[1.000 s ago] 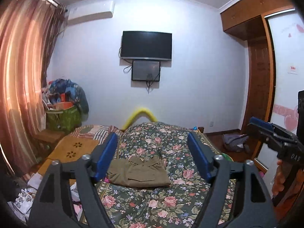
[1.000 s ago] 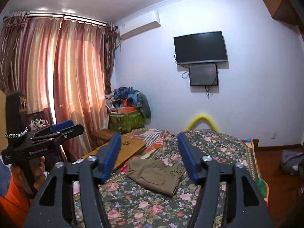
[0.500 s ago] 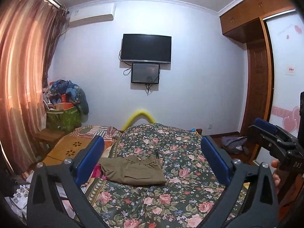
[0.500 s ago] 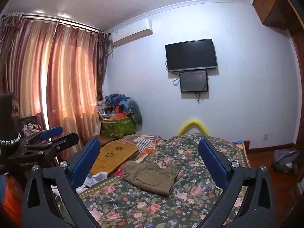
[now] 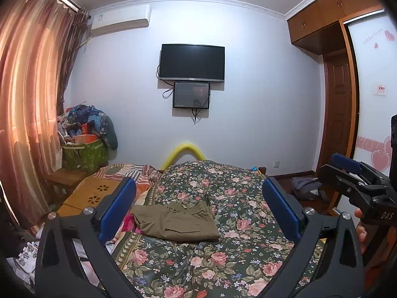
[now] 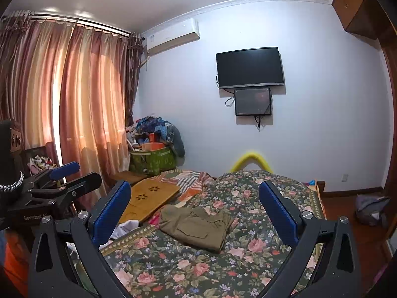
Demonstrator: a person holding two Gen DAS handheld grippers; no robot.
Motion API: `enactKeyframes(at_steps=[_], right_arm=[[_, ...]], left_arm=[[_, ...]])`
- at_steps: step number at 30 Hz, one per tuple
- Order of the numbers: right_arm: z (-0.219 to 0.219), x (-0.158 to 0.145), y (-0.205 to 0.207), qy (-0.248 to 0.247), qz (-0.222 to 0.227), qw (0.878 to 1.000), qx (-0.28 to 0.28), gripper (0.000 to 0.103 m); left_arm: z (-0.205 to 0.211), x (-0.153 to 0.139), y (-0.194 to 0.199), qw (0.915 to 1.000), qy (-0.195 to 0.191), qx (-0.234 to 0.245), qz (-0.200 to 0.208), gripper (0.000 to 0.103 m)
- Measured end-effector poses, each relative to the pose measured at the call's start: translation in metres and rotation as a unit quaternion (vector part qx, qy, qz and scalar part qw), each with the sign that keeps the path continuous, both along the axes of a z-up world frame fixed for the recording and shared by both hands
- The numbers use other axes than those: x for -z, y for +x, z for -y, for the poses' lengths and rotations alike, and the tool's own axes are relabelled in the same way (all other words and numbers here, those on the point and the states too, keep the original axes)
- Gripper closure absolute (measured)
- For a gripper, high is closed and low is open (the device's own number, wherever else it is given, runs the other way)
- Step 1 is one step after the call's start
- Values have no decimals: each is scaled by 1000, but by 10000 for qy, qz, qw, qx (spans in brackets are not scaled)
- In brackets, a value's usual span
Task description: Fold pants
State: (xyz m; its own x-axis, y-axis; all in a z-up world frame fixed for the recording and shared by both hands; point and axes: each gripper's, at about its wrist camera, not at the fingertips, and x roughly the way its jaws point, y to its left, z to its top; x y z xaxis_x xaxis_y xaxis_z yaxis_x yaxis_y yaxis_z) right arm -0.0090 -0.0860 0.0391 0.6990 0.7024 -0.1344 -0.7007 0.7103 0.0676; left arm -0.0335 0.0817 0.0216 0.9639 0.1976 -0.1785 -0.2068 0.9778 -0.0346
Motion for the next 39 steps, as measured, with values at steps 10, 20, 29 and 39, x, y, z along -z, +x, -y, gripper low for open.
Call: enactKeyframes(at_steps=[10,20,29,39], right_arm=[[2,2,-1,-55,-55,10000,46,0],[2,1,2,-94,-162,9998,57,0],[0,4,3,-121,-232,9997,29,0],[-1,4,4,-109,-238,9997,27,0]], left_arm=[[2,4,0,10000,13,28,-8,0],[1,7,4,10000,-1,57,-58,0],[0,8,6,9999,-18,86,-81,0],[0,10,6,9999,-59,98,-86,0]])
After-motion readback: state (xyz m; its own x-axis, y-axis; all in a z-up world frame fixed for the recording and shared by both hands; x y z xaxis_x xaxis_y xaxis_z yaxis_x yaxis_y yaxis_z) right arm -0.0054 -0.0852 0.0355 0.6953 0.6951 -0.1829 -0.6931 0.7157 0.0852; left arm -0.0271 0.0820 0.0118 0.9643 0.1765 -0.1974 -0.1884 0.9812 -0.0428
